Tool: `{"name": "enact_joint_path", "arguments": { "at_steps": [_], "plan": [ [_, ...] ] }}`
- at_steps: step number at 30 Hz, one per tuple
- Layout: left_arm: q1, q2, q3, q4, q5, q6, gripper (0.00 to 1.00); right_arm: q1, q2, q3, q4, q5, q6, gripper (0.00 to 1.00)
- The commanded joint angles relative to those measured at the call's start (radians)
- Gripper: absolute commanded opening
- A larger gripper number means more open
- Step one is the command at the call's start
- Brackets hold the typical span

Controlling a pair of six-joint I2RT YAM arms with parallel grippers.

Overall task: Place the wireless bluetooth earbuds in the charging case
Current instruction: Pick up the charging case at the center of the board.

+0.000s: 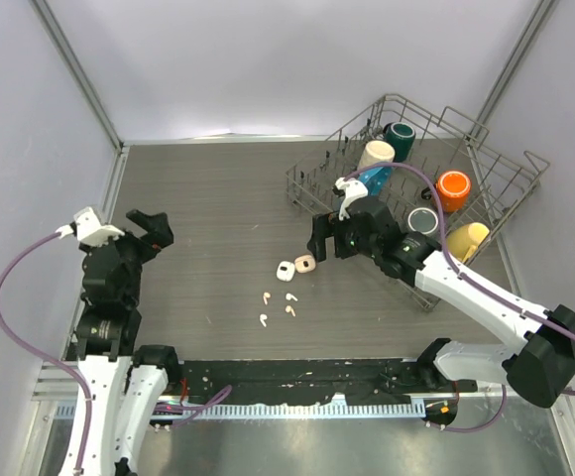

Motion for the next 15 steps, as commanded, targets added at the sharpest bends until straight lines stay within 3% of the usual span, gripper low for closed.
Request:
{"name": "enact_joint_path", "arguments": {
  "at_steps": [1, 2, 3, 4, 9, 15],
  "plan": [
    [0.001, -0.041, -0.023, 0.072, -0.020, -0.062, 1.00, 0.004, 0.005, 0.030, 0.025, 0.028, 0.091, 1.00],
    [0.001, -0.033, -0.017, 0.072, 0.053, 0.050, 1.00, 0.004, 0.002, 0.027, 0.036, 0.017, 0.105, 1.00],
    [0.001, -0.019, -0.011, 0.069, 0.197, 0.097, 1.00, 0.004, -0.002, 0.022, 0.065, 0.003, 0.125, 1.00],
    [-0.001, -0.016, -0.006, 0.069, 0.232, 0.105, 1.00, 0.004, -0.008, 0.018, 0.079, -0.012, 0.152, 1.00],
    [0.001, -0.018, 0.044, -0.006, 0.293, 0.213, 1.00, 0.004, -0.042, -0.001, 0.185, -0.143, 0.182, 1.00],
    [0.001, -0.016, 0.037, -0.017, 0.316, 0.189, 1.00, 0.001, -0.073, -0.062, 0.263, -0.189, 0.182, 0.99]
  ]
}}
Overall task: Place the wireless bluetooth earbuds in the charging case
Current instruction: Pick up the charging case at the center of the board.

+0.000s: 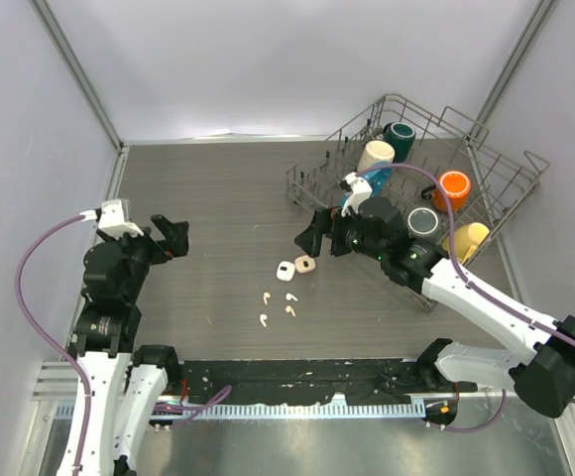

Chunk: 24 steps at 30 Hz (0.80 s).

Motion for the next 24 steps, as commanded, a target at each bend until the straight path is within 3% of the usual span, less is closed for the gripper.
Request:
{"name": "enact_joint_path", "arguments": {
  "at_steps": [1, 7, 16, 24],
  "plan": [
    [0.001, 0.005, 0.021, -0.012, 0.088, 0.046, 1.00, -0.001, -0.028, -0.021, 0.102, -0.060, 0.012, 0.99],
    [0.001, 0.064, 0.053, -0.077, 0.035, 0.054, 1.00, 0.021, 0.032, 0.019, -0.002, 0.030, 0.001, 0.97],
    [0.001, 0.093, 0.053, -0.111, -0.060, 0.068, 1.00, 0.145, 0.115, 0.074, -0.110, 0.329, -0.012, 0.95],
    [0.001, 0.097, 0.041, -0.128, -0.142, 0.097, 1.00, 0.188, 0.156, 0.080, -0.167, 0.534, 0.117, 0.94]
  ]
}}
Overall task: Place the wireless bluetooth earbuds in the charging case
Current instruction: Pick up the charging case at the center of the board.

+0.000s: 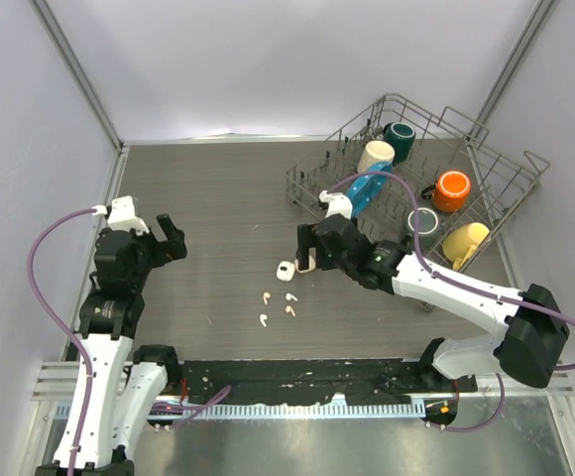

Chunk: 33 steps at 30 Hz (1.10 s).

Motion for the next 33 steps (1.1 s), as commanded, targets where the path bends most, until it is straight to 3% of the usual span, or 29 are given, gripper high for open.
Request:
{"name": "enact_joint_path", "arguments": {
  "at_steps": [1, 28, 33],
  "plan": [
    [0.001, 0.000, 0.029, -0.007, -0.046, 0.027, 1.00, 0.024, 0.002, 0.038, -0.020, 0.176, 0.088, 0.94],
    [0.001, 0.054, 0.029, -0.008, -0.057, 0.027, 1.00, 0.045, 0.038, -0.005, 0.000, 0.164, 0.199, 0.92],
    [0.001, 0.037, 0.012, -0.004, -0.064, 0.017, 1.00, 0.047, 0.000, 0.019, -0.125, 0.222, 0.314, 0.92]
  ]
}}
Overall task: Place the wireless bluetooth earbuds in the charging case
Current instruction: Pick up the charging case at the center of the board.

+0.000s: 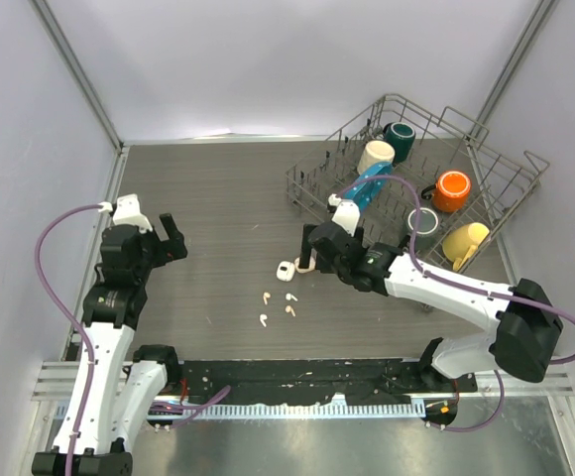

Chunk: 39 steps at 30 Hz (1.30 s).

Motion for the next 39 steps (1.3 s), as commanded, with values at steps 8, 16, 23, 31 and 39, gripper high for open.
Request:
{"name": "enact_joint_path", "arguments": {
  "at_steps": [8, 16, 23, 31, 39],
  "plan": [
    [0.001, -0.033, 0.000, 0.035, -0.020, -0.008, 1.00, 0.004, -0.136, -0.007, -0.116, 0.079, 0.165, 0.93],
    [0.001, -0.028, -0.006, 0.034, 0.003, -0.019, 1.00, 0.004, -0.120, -0.041, -0.106, 0.134, 0.191, 0.88],
    [0.001, -0.022, -0.002, 0.029, 0.000, -0.017, 1.00, 0.002, -0.015, -0.021, -0.066, 0.107, 0.238, 0.82],
    [0.001, -0.039, -0.006, 0.023, 0.043, -0.023, 1.00, 0.004, 0.089, 0.005, 0.101, -0.064, -0.215, 0.83],
    [0.001, -0.030, -0.002, 0.020, 0.044, -0.022, 1.00, 0.002, 0.100, 0.031, 0.151, -0.228, -0.452, 0.84]
  ]
}}
